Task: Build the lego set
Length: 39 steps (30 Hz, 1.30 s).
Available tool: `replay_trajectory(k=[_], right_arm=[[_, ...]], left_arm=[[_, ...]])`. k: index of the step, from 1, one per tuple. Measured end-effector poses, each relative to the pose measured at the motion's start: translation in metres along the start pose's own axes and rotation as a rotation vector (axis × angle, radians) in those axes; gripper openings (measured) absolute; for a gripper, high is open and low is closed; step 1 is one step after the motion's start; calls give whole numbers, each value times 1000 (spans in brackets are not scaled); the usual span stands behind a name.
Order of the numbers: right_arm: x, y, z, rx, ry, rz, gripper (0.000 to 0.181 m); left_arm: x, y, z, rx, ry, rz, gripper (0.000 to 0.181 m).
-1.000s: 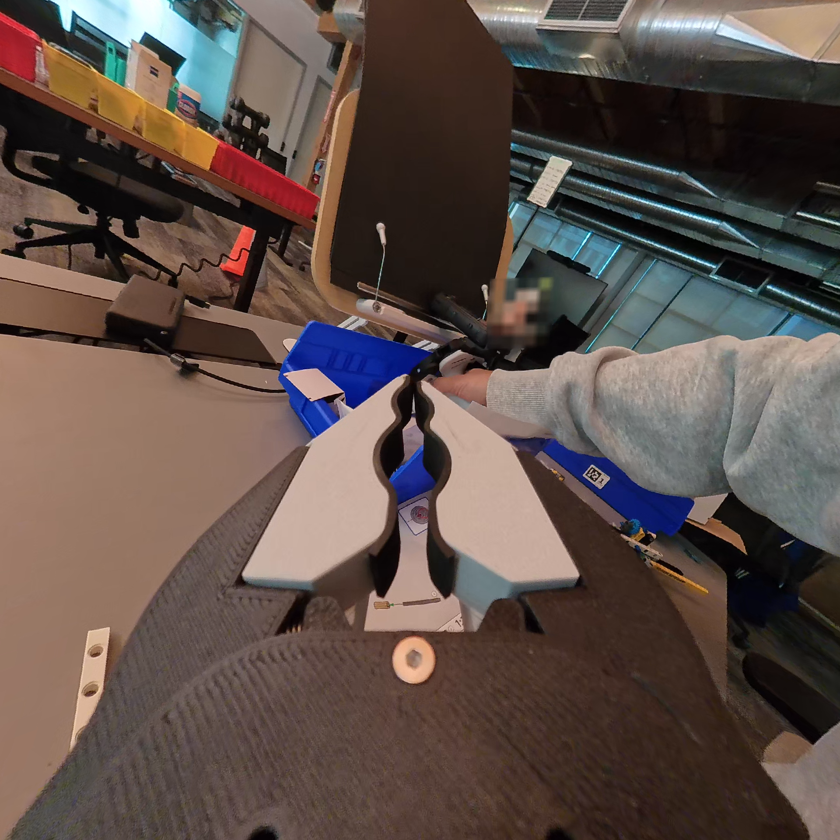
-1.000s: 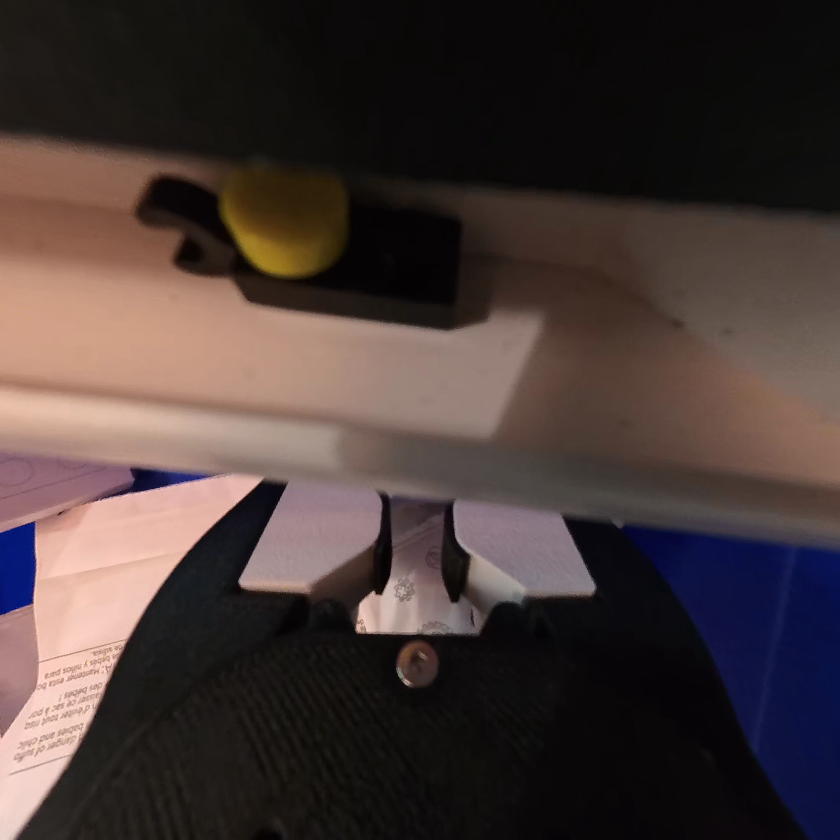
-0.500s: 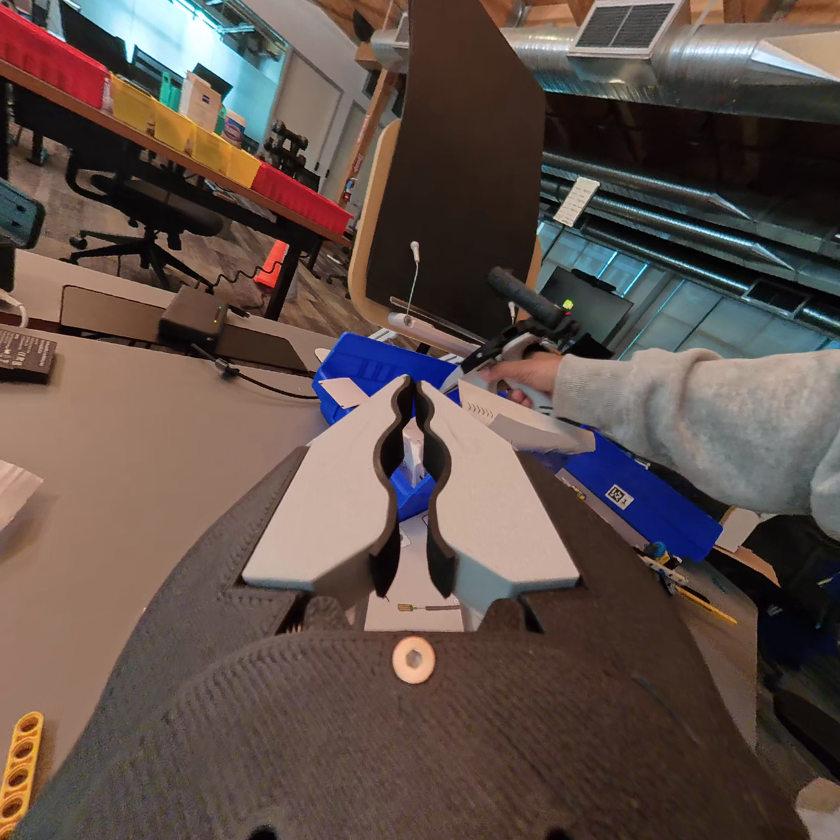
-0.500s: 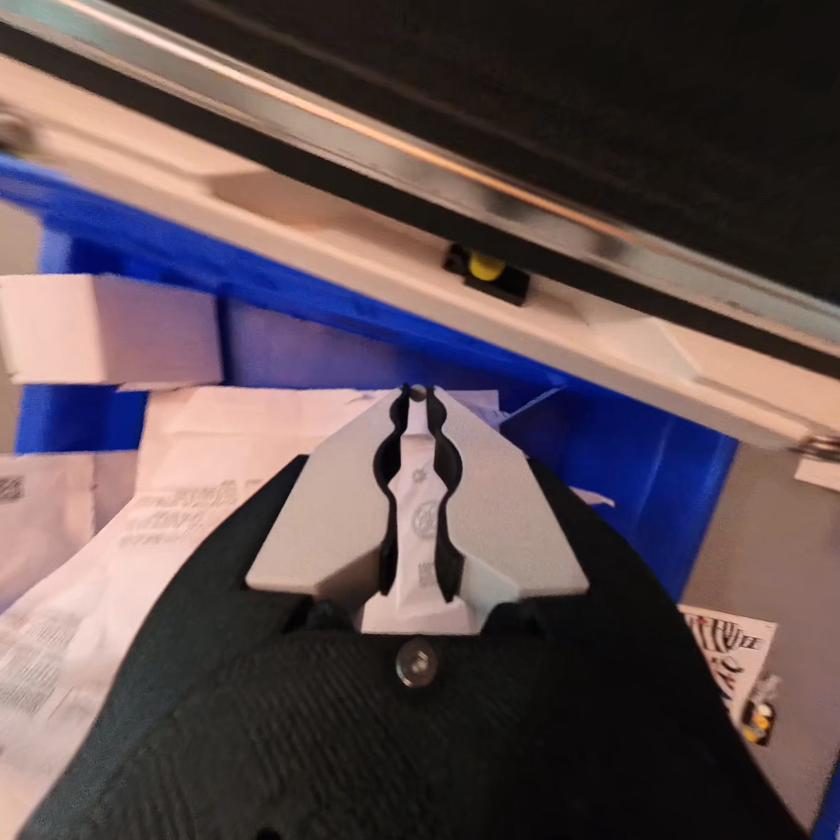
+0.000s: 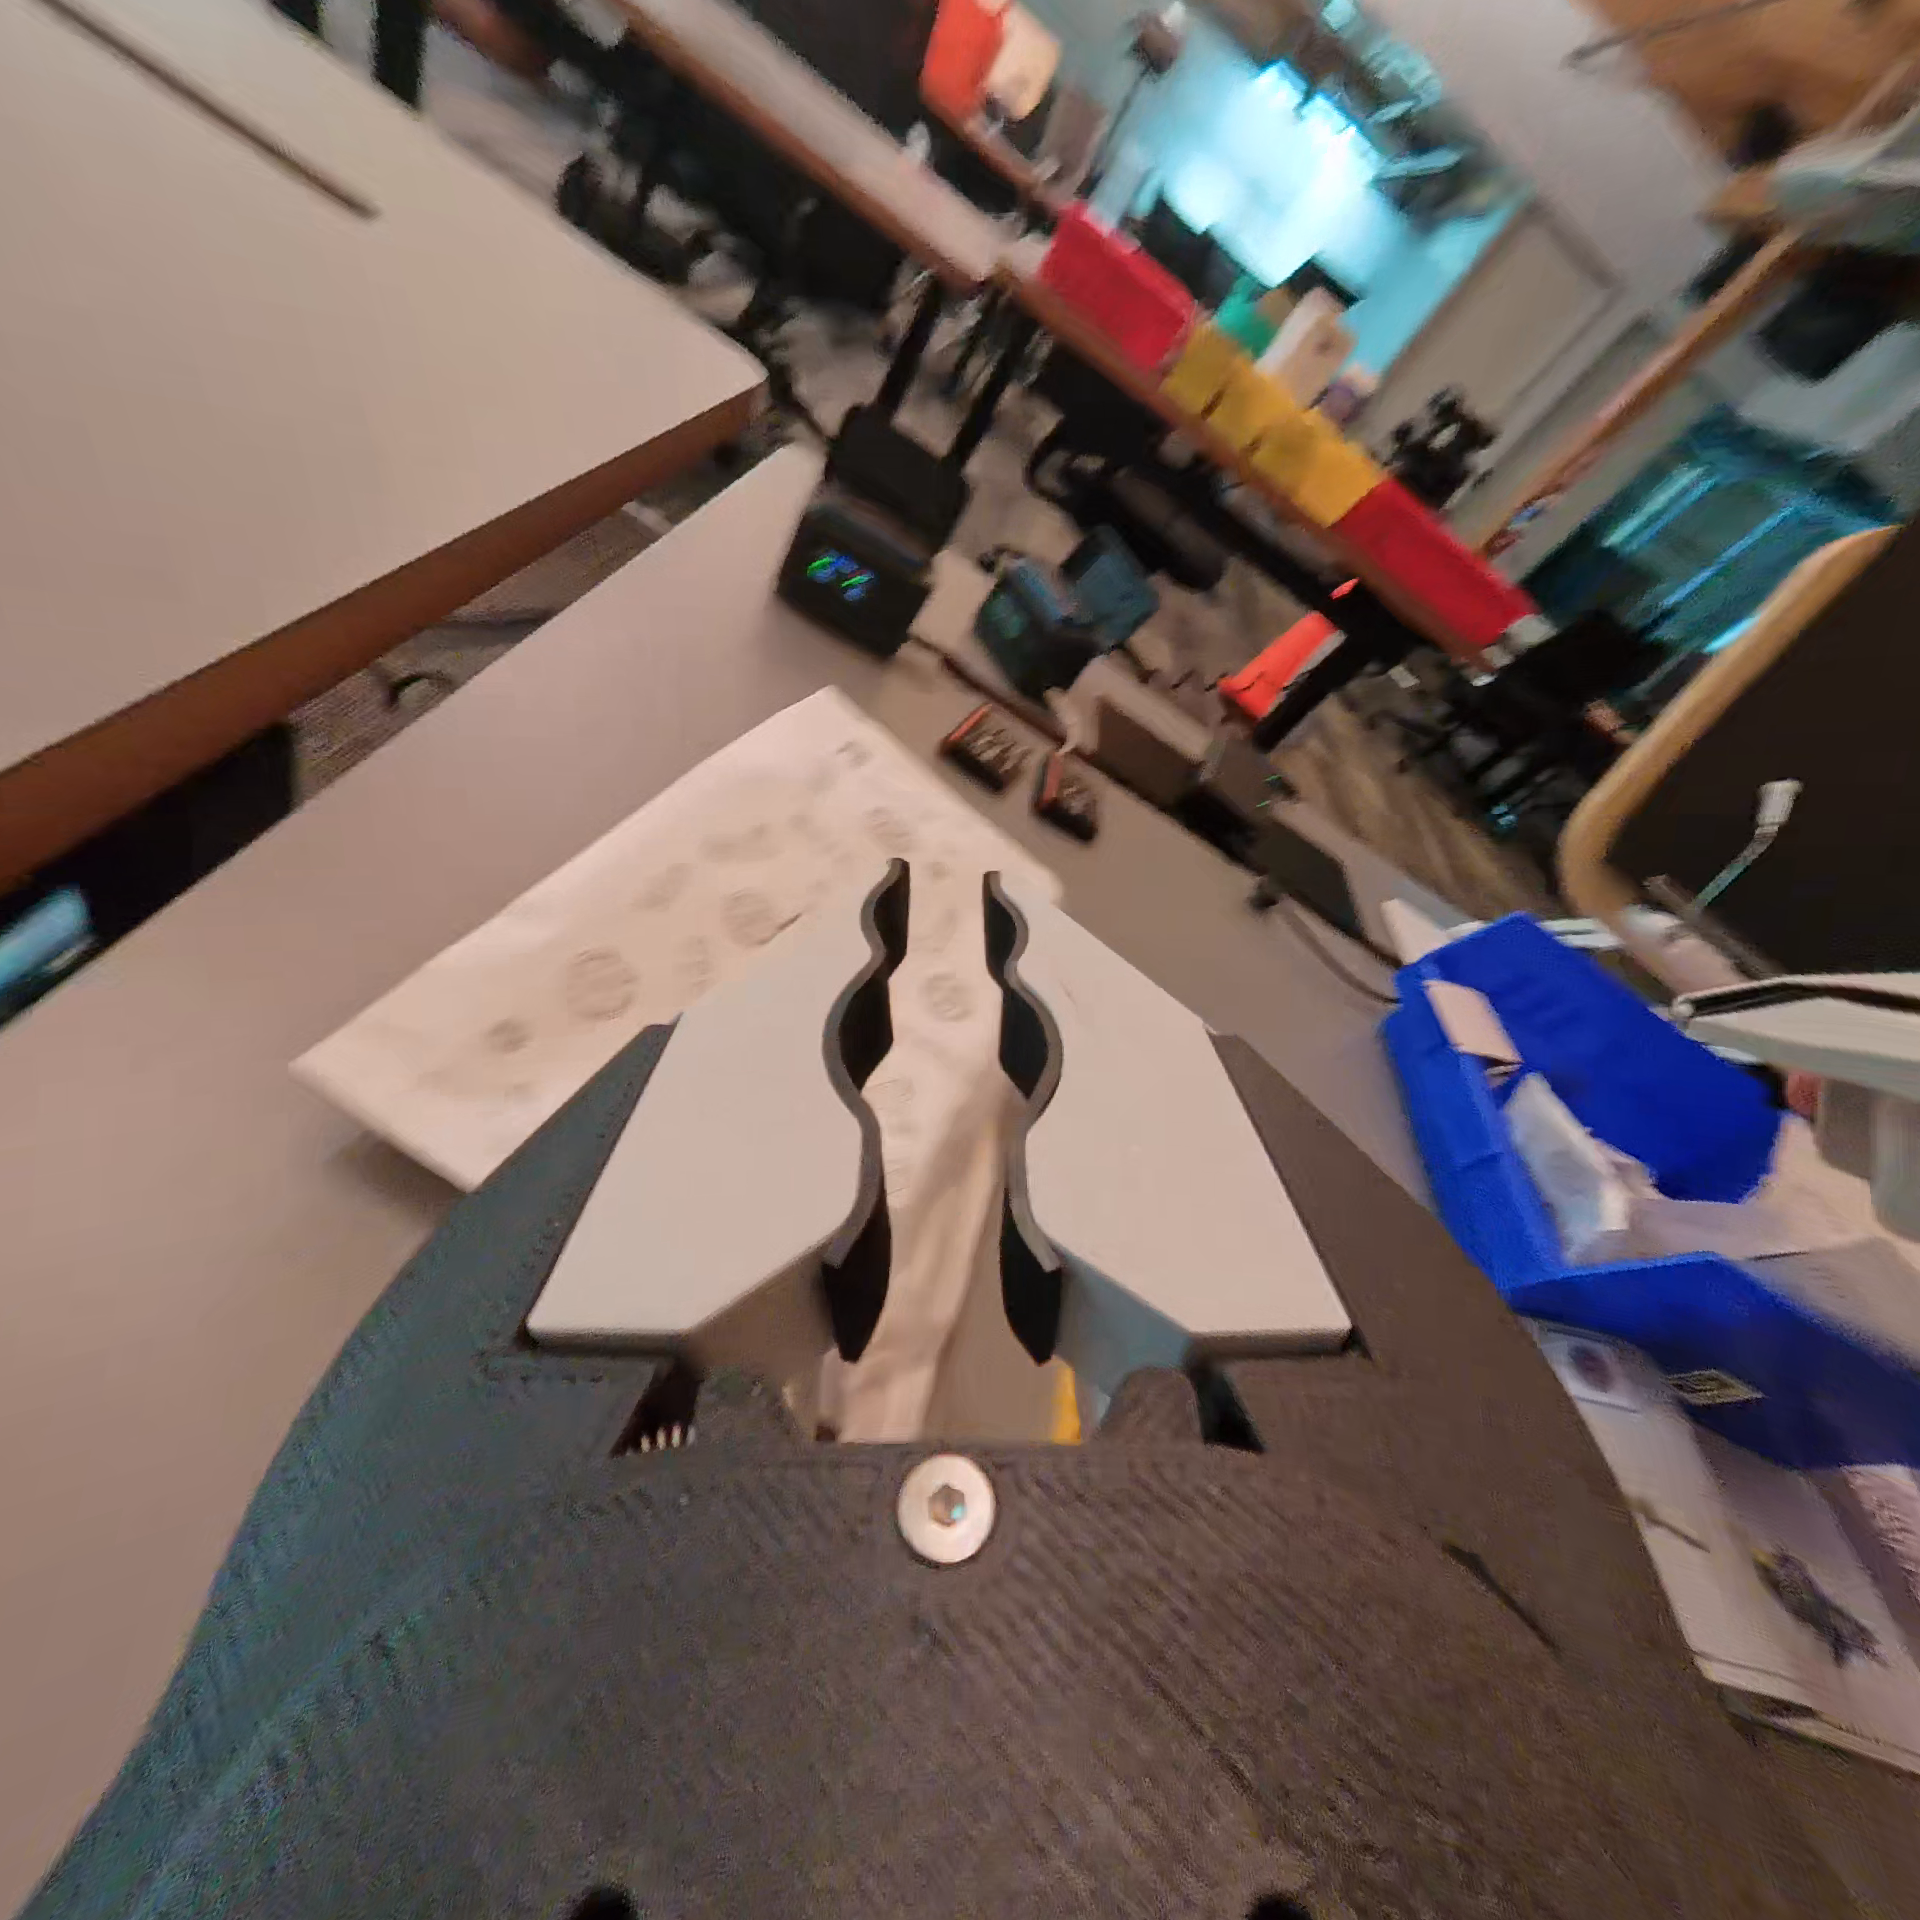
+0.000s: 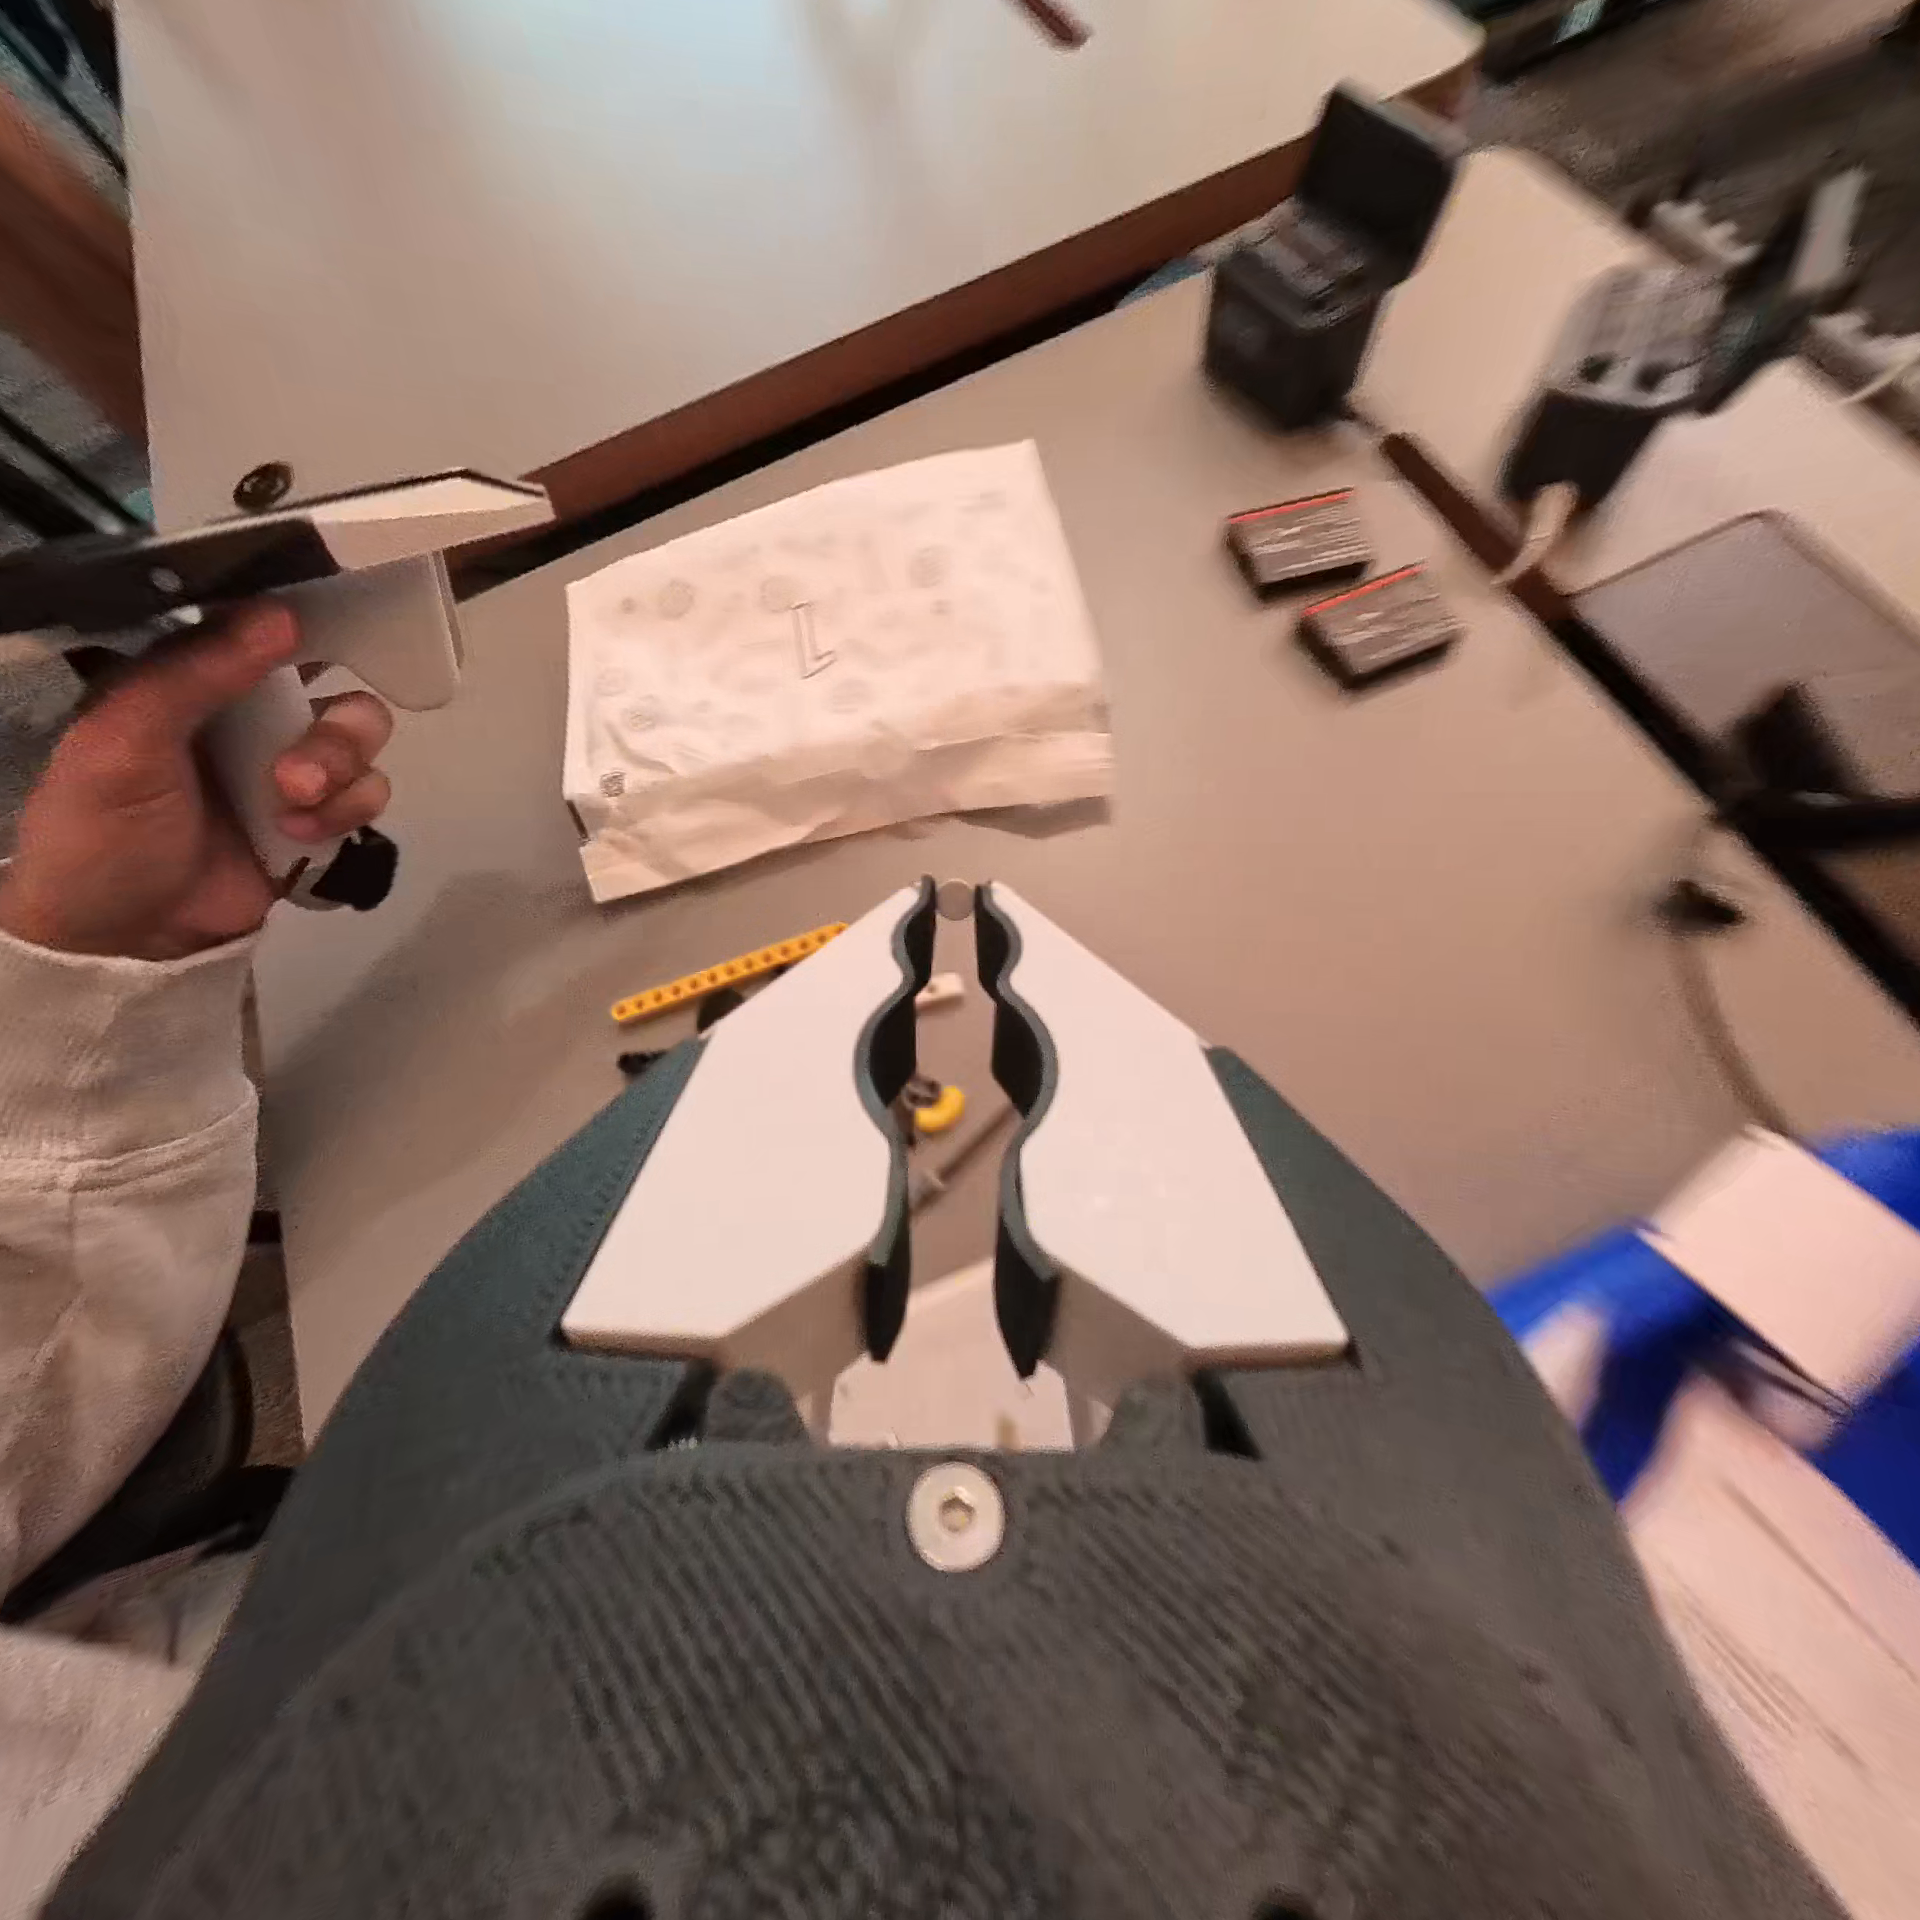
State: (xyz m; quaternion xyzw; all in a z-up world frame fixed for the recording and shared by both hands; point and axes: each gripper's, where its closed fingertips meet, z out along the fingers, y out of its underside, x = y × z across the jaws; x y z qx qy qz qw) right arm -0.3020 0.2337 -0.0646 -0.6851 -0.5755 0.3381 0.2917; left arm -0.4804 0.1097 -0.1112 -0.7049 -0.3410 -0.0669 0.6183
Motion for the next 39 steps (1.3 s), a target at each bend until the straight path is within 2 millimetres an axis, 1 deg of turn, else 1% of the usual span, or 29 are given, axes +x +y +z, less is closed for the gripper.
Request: replay_trajectory(k=[1,3,4,6,8,11,13,14,16,17,19,22,24,25,26,27,30,32,33,35,36,39], right_arm=[[-10,6,23,-12,-27,6,6],[-21,14,66,-28,-55,24,6],[-26,16,83,-30,-60,31,6],[-43,16,106,-24,-93,44,6],[-62,11,121,-9,-115,19,6],[-80,5,142,-29,-132,-16,6],[-89,-1,156,-44,-153,-20,6],[-86,-3,162,-60,-131,-41,6],[-71,-8,169,-80,-56,-103,6],[-67,-10,167,-78,-43,-115,6],[-60,-13,151,-62,-35,-112,6],[-50,-10,109,-22,7,-103,6],[-45,-2,77,2,36,-73,6],[-42,6,63,8,47,-46,6],[-41,20,52,-6,50,-8,6],[-45,40,45,-41,30,37,6],[-63,109,25,-156,-10,108,6],[-79,148,18,-208,-33,124,6],[-88,163,18,-227,-45,127,6],[-98,183,23,-247,-45,117,6],[-101,188,26,-248,-40,107,6],[-101,193,32,-237,-2,47,7]], left_arm=[[-11,1,-2,-12,-33,9,16],[-28,-1,-7,-1,-91,17,16],[-33,-2,-9,4,-101,12,17],[-37,-2,-10,-1,-100,4,19],[-48,2,-9,-19,-133,10,21],[-63,10,-6,-41,-180,-27,24],[-65,13,-4,-41,-164,-67,26],[-64,13,-3,-42,-154,-73,26],[-63,12,-3,-42,-146,-62,26],[-63,11,-4,-36,-144,-58,26],[-61,7,-4,-15,-127,-66,26],[-55,4,-1,11,-77,-115,25],[-48,5,2,18,-53,-131,24],[-45,7,4,15,-48,-127,24],[-40,8,6,12,-43,-115,24],[-35,9,8,8,-37,-100,24],[-20,13,11,-5,-20,-50,24],[-16,15,13,0,-30,-30,24],[-14,17,15,-2,-29,-28,23],[-7,22,19,-17,-19,-15,23],[-4,24,21,-28,-19,0,23],[-2,28,22,-37,-35,41,23]])
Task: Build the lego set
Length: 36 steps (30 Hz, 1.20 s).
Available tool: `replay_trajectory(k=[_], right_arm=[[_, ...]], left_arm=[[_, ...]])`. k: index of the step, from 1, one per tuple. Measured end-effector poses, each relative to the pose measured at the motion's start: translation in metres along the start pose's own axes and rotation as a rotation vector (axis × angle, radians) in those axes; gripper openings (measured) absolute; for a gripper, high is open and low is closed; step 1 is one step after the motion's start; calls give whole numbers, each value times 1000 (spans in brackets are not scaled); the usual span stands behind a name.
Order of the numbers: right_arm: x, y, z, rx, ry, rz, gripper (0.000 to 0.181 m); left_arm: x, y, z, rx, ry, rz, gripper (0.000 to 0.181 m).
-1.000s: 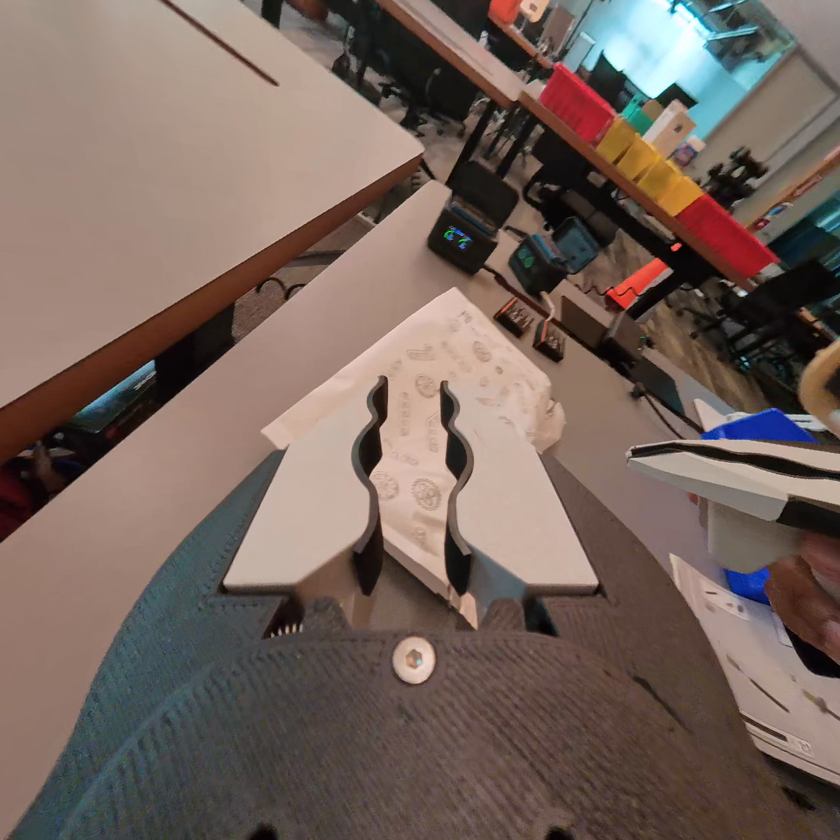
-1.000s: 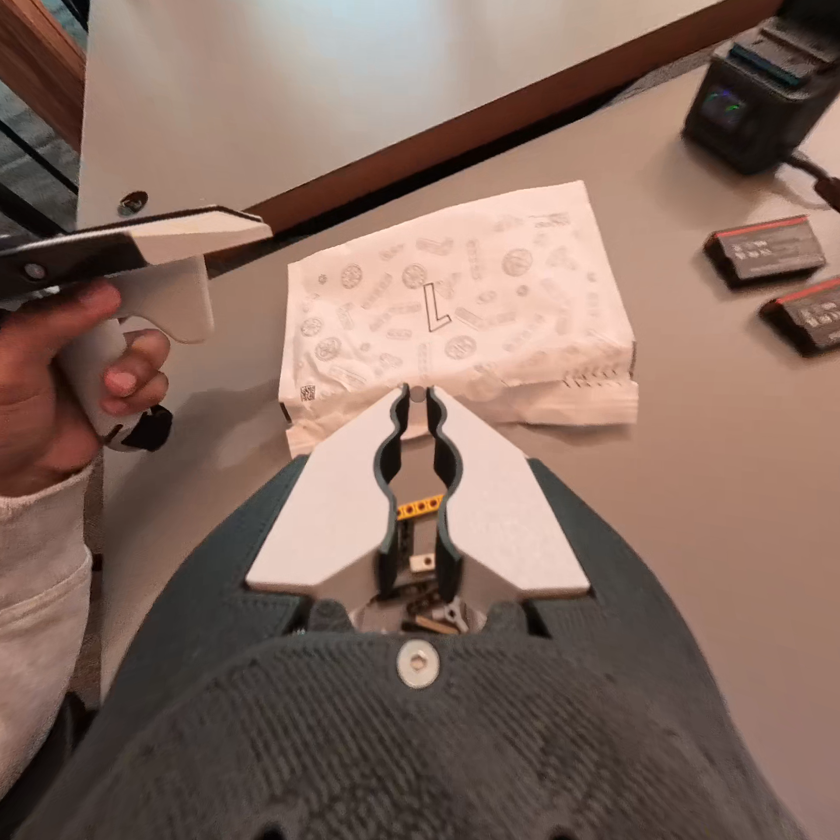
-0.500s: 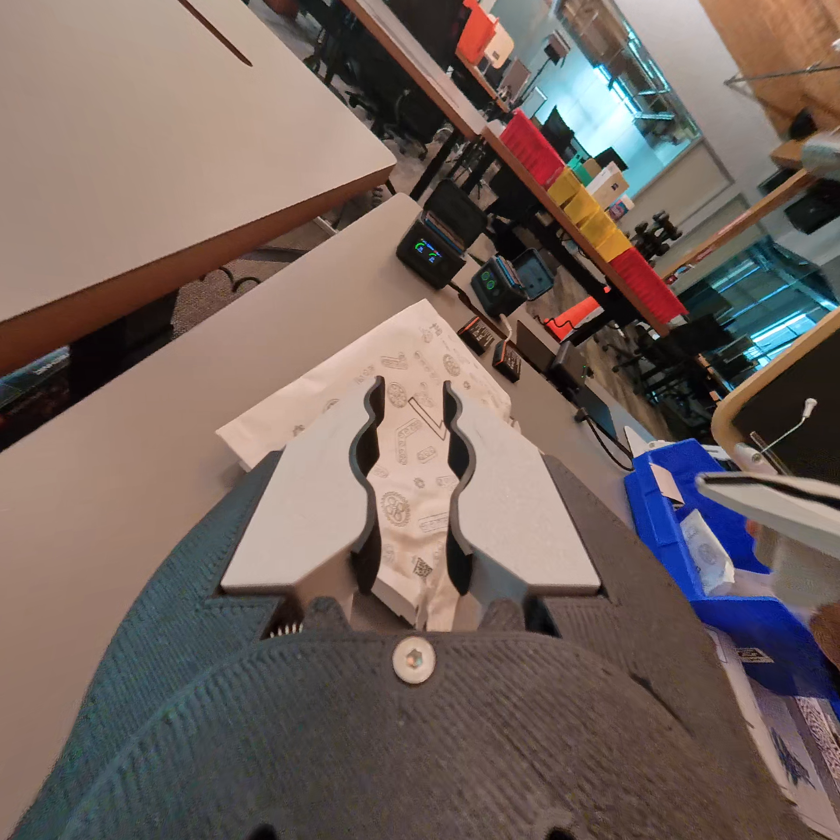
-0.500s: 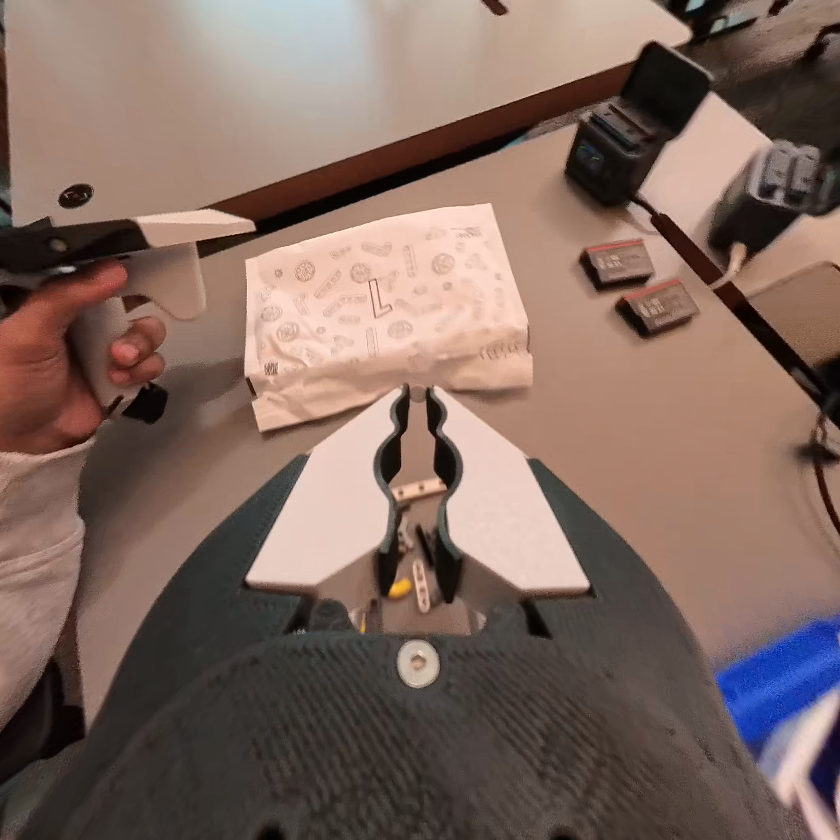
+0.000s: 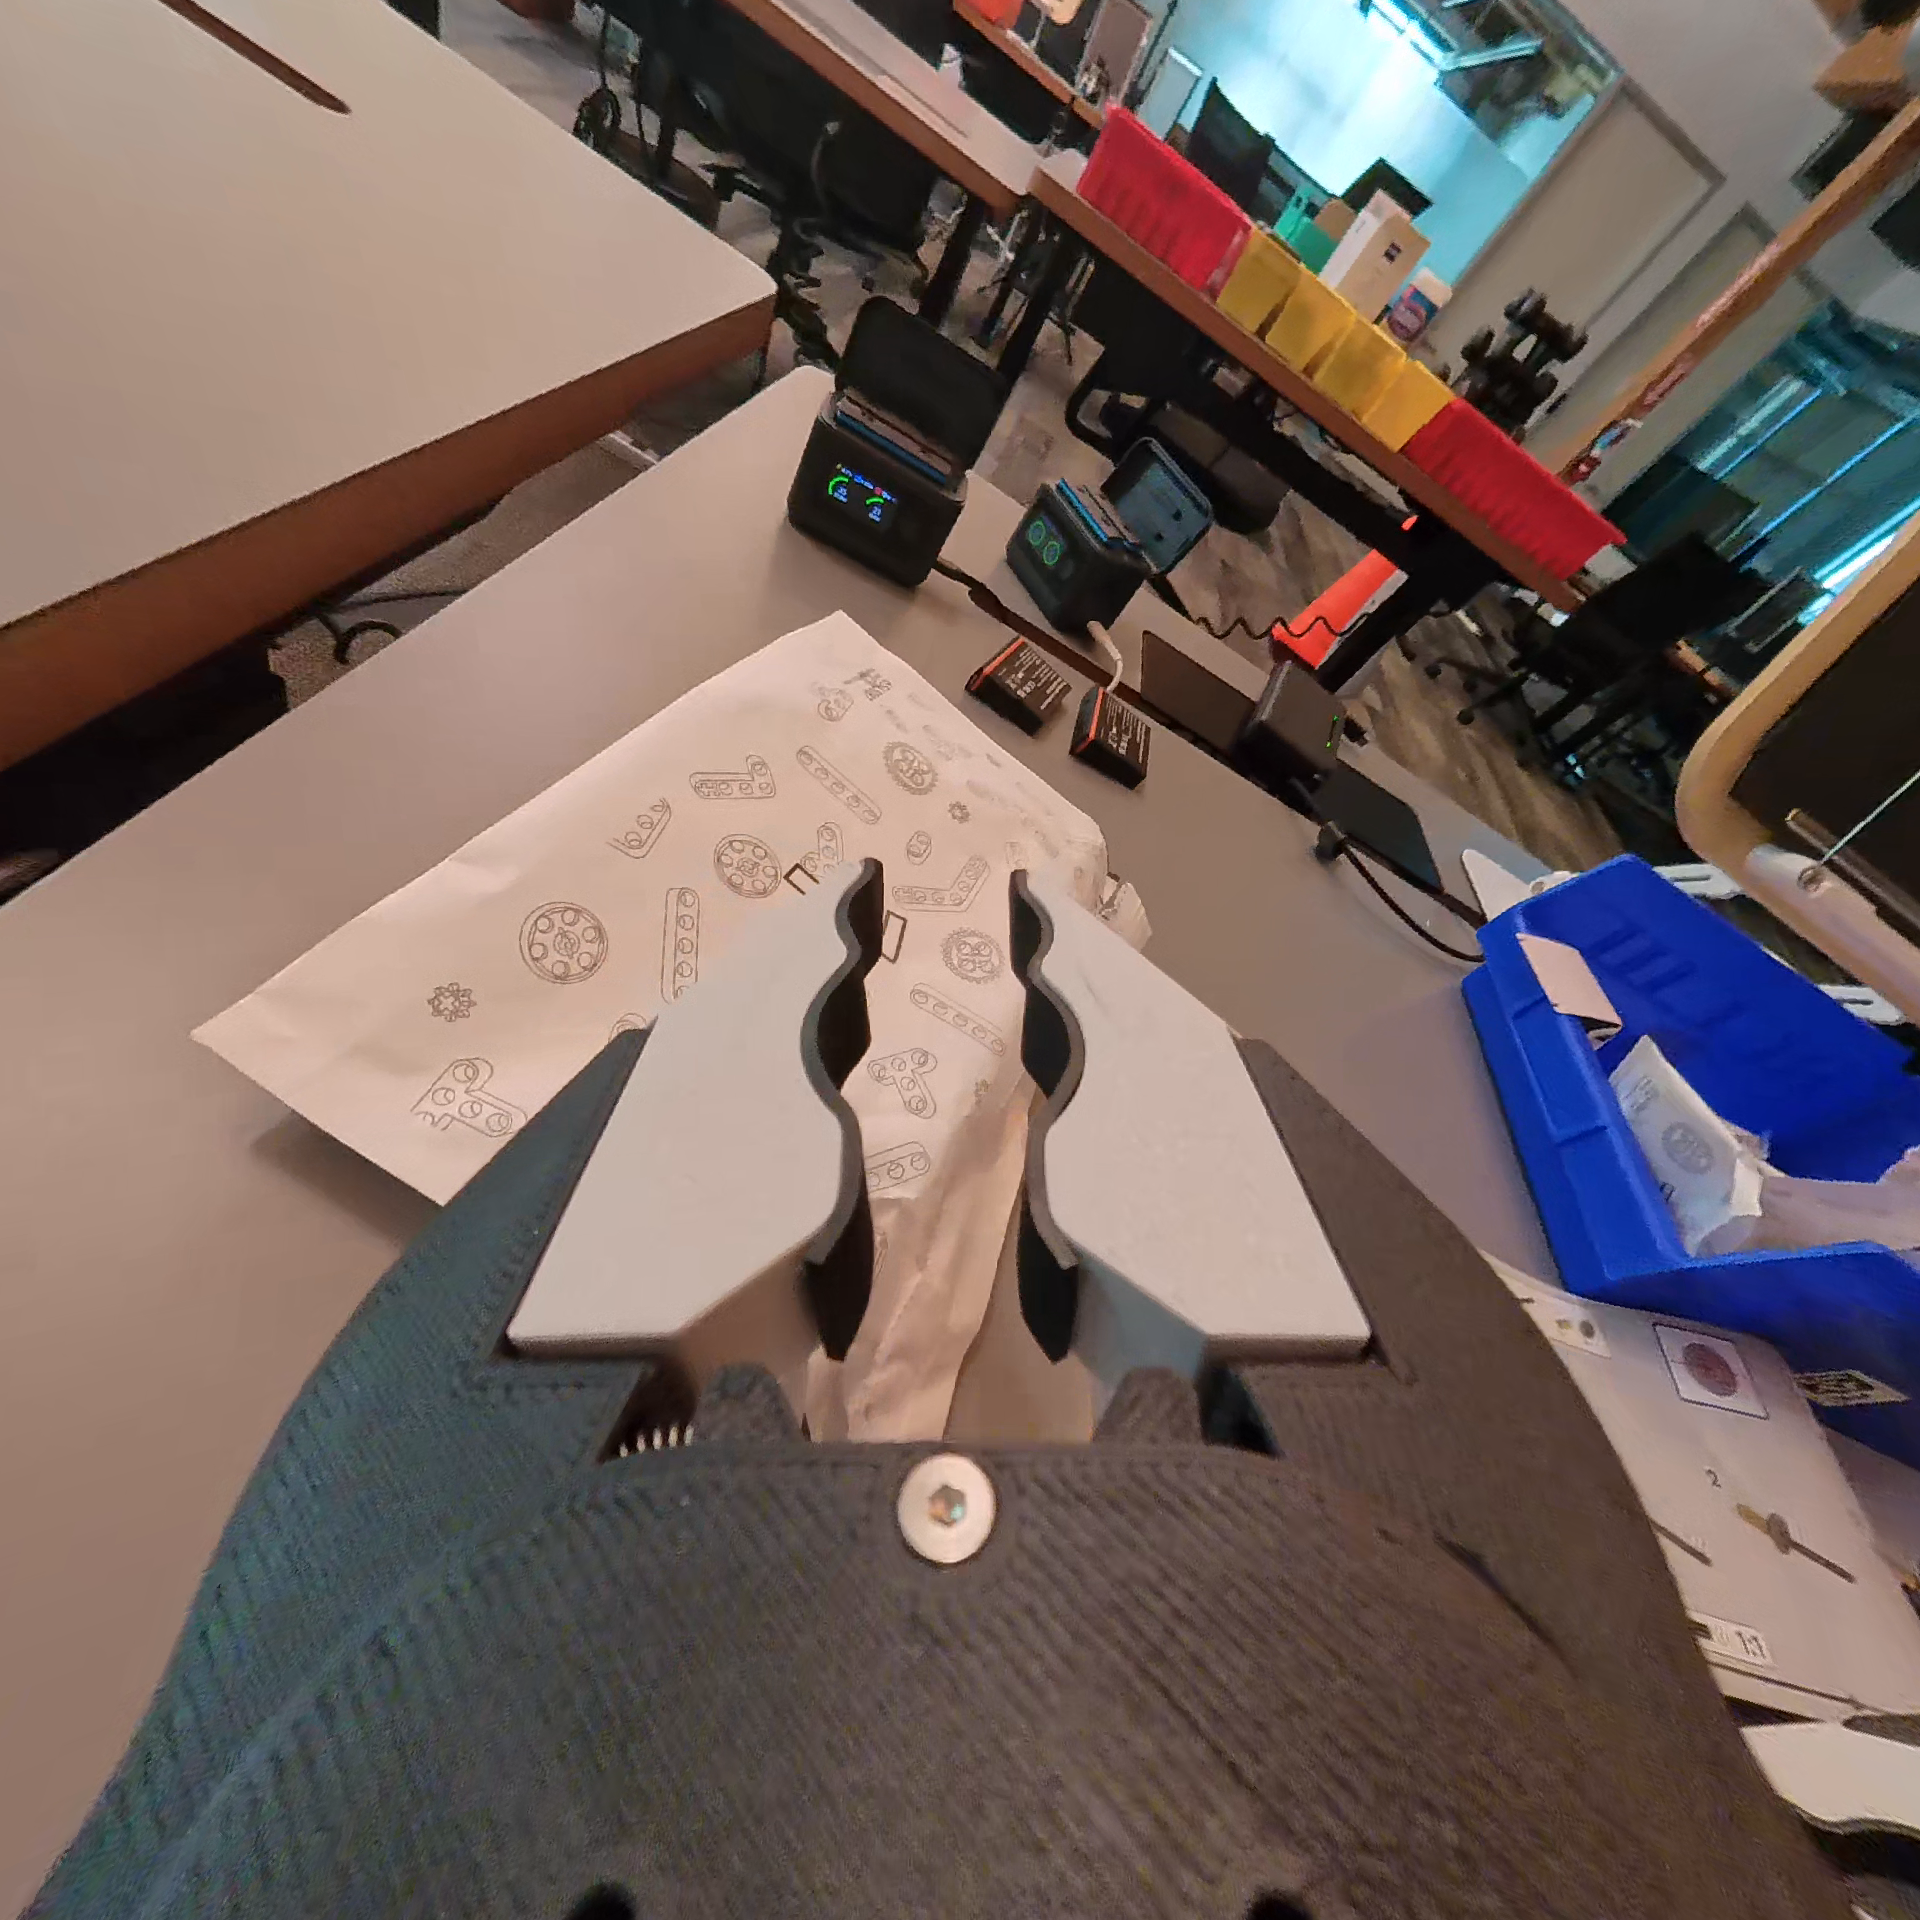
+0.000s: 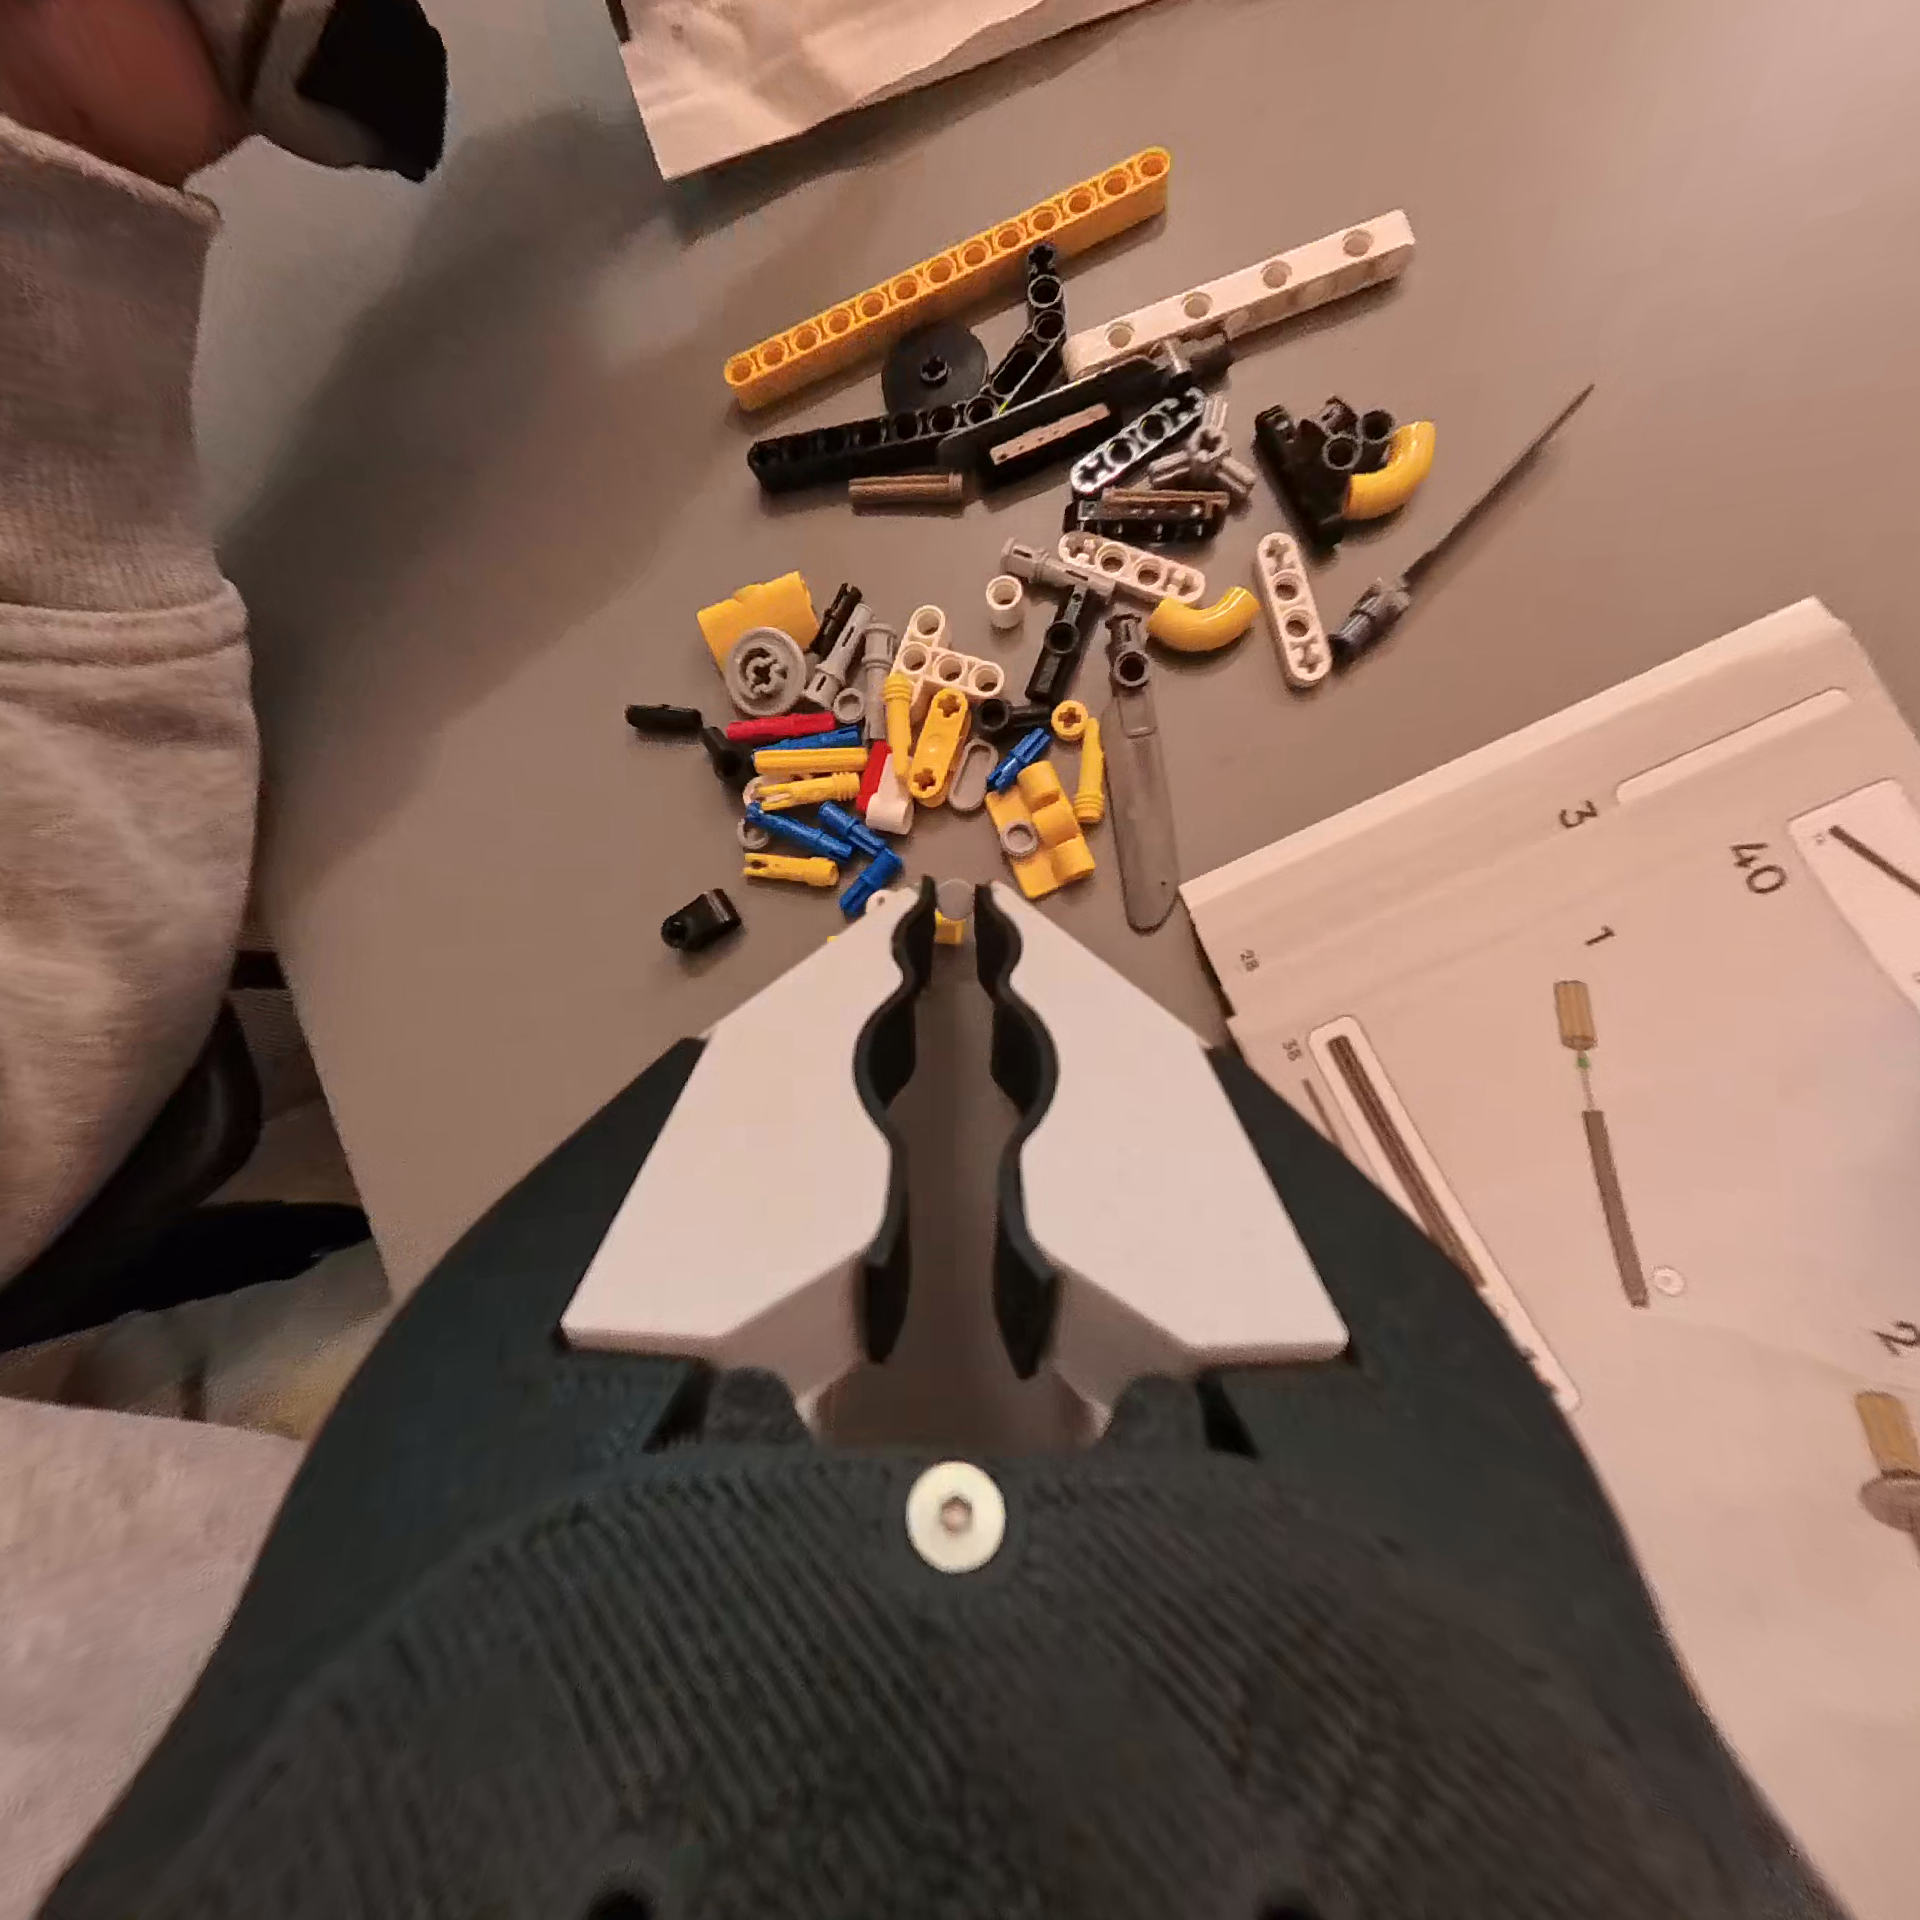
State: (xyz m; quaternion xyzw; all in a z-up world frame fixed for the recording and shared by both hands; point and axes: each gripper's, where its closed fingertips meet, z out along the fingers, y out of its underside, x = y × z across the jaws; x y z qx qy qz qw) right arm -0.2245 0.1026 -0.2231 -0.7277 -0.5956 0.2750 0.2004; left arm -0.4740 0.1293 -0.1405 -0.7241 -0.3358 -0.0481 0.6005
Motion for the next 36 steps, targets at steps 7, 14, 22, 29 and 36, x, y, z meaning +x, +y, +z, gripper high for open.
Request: replay_trajectory(k=[7,14,22,29,36], right_arm=[[12,-19,-13,75,-8,37,21],[20,-78,-30,218,-71,135,28],[48,-159,59,185,-128,431,97],[123,-203,113,174,-132,587,103],[78,-219,129,146,-455,670,86]], left_arm=[[-18,-2,-5,1,-9,-60,24],[-47,-9,-15,22,-76,-95,36],[-88,14,-18,-120,-240,-78,66],[-106,37,-13,-238,-289,-108,75],[-117,43,-11,-282,-400,-13,53]])
